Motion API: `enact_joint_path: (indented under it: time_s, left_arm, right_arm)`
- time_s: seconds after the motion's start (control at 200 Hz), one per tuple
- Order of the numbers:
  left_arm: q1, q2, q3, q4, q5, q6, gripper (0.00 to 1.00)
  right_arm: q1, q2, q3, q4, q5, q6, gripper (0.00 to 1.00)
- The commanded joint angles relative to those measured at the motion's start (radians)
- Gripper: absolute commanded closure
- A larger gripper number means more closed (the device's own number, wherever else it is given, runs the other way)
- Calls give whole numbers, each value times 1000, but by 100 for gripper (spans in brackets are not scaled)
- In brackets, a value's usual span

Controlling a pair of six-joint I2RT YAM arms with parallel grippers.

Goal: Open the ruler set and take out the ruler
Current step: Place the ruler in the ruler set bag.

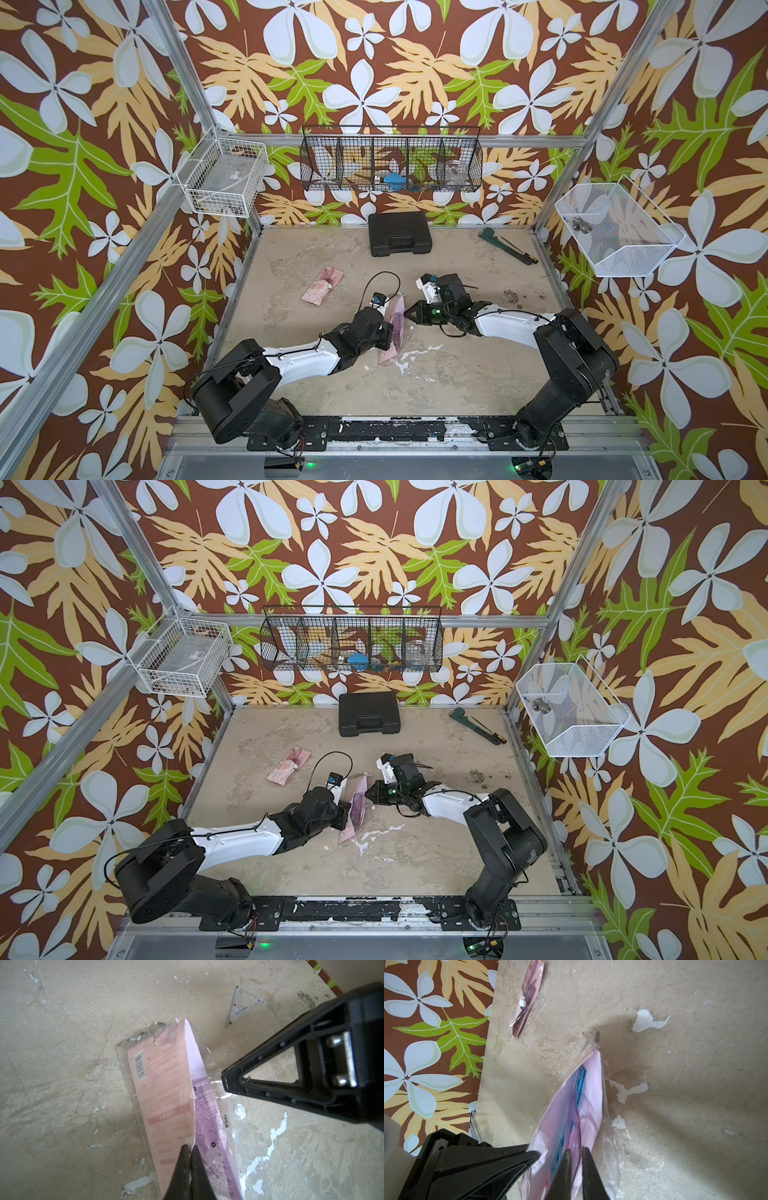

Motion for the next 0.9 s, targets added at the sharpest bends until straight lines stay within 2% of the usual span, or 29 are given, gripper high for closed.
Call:
enact_joint_path:
  time_s: [0.0, 0.075, 0.275, 0.42, 0.691, 0.891]
  left_arm:
    - [0, -1, -2, 6, -3, 7, 100]
    - [0, -3, -2, 6, -2, 7, 100]
    - [-1, -3, -2, 6, -2, 9, 100]
    - [0, -3, 1, 7, -1, 10, 100]
    - [0, -2, 3, 5, 1, 13, 100]
    - [0, -3, 4, 6, 3, 13, 100]
  right_arm:
    - [1, 6, 3, 21, 5, -10, 92]
    - [1, 3, 0, 23, 8, -13, 95]
    - [17, -8, 20, -18, 8, -49, 90]
    - [26, 24, 17, -9, -1, -49, 91]
    - [33, 102, 59, -18, 23, -79, 75]
    - [35, 164, 87, -3, 21, -95, 74]
